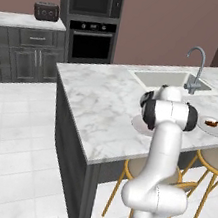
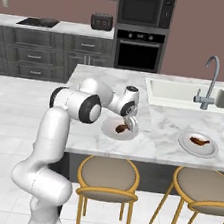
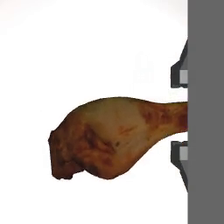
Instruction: Take the chicken drumsticks from the pan and place one on each plate on the dining counter.
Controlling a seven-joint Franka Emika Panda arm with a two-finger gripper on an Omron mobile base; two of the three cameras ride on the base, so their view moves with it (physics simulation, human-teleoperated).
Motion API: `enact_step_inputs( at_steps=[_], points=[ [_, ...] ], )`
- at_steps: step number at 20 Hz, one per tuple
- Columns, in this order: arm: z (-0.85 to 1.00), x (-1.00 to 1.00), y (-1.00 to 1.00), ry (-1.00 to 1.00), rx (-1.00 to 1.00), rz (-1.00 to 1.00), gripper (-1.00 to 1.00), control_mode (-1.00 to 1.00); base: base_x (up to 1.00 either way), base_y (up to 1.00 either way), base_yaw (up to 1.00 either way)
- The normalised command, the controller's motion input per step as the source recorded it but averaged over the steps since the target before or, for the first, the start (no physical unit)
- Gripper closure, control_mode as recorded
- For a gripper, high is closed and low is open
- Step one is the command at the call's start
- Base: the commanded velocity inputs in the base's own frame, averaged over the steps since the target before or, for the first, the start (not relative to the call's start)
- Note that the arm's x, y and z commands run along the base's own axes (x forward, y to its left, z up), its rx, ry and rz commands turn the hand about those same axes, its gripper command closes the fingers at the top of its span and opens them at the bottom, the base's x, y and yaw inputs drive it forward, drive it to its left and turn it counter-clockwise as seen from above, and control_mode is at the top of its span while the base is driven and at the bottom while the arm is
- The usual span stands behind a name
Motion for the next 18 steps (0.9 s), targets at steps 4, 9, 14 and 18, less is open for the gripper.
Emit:
enact_step_inputs(
  at_steps=[4,9,14,18],
  points=[
    [0.19,-0.31,-0.10,-0.12,0.00,0.03,-1.00,-1.00,0.00,0.00,0.00],
    [0.84,-0.66,0.00,-0.10,0.00,0.04,-1.00,-1.00,0.00,0.00,0.00],
    [1.00,-0.99,0.04,-0.19,0.00,0.11,-1.00,-1.00,0.00,0.00,0.00],
    [1.00,-1.00,0.00,-0.20,0.03,0.14,-1.00,-1.00,0.00,0.00,0.00]
  ],
)
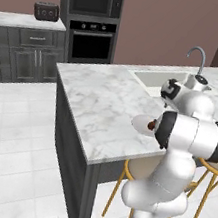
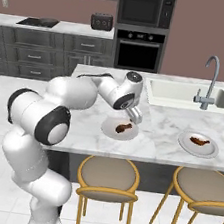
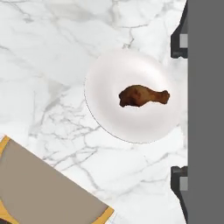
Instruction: Take the chicken drumsticks from the pan and place one on each plate on the dining counter.
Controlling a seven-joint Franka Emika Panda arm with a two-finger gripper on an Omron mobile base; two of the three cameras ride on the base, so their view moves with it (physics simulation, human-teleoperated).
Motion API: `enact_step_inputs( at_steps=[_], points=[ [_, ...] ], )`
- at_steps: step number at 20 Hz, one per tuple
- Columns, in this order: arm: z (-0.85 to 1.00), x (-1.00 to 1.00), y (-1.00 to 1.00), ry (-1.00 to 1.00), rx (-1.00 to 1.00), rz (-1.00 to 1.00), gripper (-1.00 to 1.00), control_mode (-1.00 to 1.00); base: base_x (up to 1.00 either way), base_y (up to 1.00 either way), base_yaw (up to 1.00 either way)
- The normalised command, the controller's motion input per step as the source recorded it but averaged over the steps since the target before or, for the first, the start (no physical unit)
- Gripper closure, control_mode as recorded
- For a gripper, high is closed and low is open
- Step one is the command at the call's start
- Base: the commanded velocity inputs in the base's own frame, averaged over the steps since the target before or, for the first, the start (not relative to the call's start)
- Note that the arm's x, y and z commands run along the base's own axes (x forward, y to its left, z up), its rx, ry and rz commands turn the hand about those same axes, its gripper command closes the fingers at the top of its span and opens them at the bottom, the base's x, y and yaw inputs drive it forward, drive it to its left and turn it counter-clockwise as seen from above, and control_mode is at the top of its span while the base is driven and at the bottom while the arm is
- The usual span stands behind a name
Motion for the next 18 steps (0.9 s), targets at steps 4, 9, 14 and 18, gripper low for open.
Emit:
enact_step_inputs(
  at_steps=[4,9,14,18],
  points=[
    [0.72,-1.00,0.04,-0.09,0.04,0.10,-1.00,-1.00,0.00,0.00,0.00],
    [0.04,-1.00,0.43,0.00,-0.02,0.13,-1.00,-1.00,0.00,0.00,0.00],
    [-0.12,-1.00,0.71,0.01,-0.13,0.18,-1.00,-1.00,0.00,0.00,0.00],
    [-0.53,-1.00,0.98,0.00,-0.28,0.18,-1.00,-1.00,0.00,0.00,0.00]
  ],
)
